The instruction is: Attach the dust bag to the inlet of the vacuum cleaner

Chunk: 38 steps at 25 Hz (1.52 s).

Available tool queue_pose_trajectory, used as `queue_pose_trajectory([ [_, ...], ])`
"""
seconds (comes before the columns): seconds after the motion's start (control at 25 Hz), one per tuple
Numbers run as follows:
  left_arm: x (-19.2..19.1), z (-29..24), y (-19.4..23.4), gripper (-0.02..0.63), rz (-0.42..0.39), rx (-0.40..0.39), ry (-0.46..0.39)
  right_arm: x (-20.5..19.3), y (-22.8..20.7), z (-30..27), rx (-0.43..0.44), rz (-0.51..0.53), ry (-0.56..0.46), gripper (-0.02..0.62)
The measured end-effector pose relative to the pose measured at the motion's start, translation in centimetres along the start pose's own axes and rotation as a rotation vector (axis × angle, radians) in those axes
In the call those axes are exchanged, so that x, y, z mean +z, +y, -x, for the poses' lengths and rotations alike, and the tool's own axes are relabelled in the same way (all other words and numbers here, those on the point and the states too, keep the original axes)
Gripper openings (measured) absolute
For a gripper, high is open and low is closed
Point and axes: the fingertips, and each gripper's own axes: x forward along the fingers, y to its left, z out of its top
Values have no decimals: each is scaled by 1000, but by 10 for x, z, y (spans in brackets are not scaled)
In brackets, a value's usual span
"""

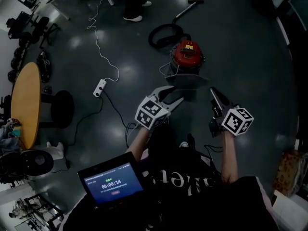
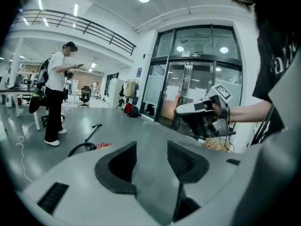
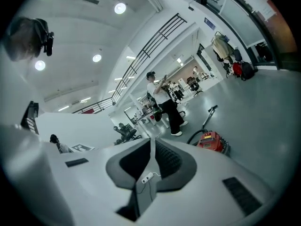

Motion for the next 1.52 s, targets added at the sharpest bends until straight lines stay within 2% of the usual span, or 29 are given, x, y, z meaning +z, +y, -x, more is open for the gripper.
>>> queue_pose_trajectory([
  [0.16, 8, 10, -57, 171, 66, 67, -54, -13, 8, 46, 50, 27, 14, 21],
  [0.32, -6, 16, -102, 127, 159, 118, -103, -33, 16, 85, 103, 46, 46, 21],
  [0.44, -16, 20, -130, 109, 197, 146, -105, -47, 18, 108, 139, -30, 38, 20],
  [0.52, -19, 25, -150, 103, 201, 148, -88, -57, 16, 123, 128, -87, 29, 20],
  [0.6, -22, 29, -164, 101, 193, 147, -71, -68, 12, 135, 101, -86, 40, 20],
  [0.72, -26, 34, -171, 99, 172, 147, -58, -79, 12, 146, 79, -69, 45, 20],
  [0.96, -36, 57, -180, 89, 175, 141, -58, -94, 35, 155, 94, -114, -2, 20],
  [1.24, -54, 87, -168, 75, 182, 120, -51, -122, 67, 133, 51, 35, 61, 20],
  [1.52, -56, 105, -159, 66, 185, 62, -73, -139, 91, 115, 6, 100, 97, 20],
])
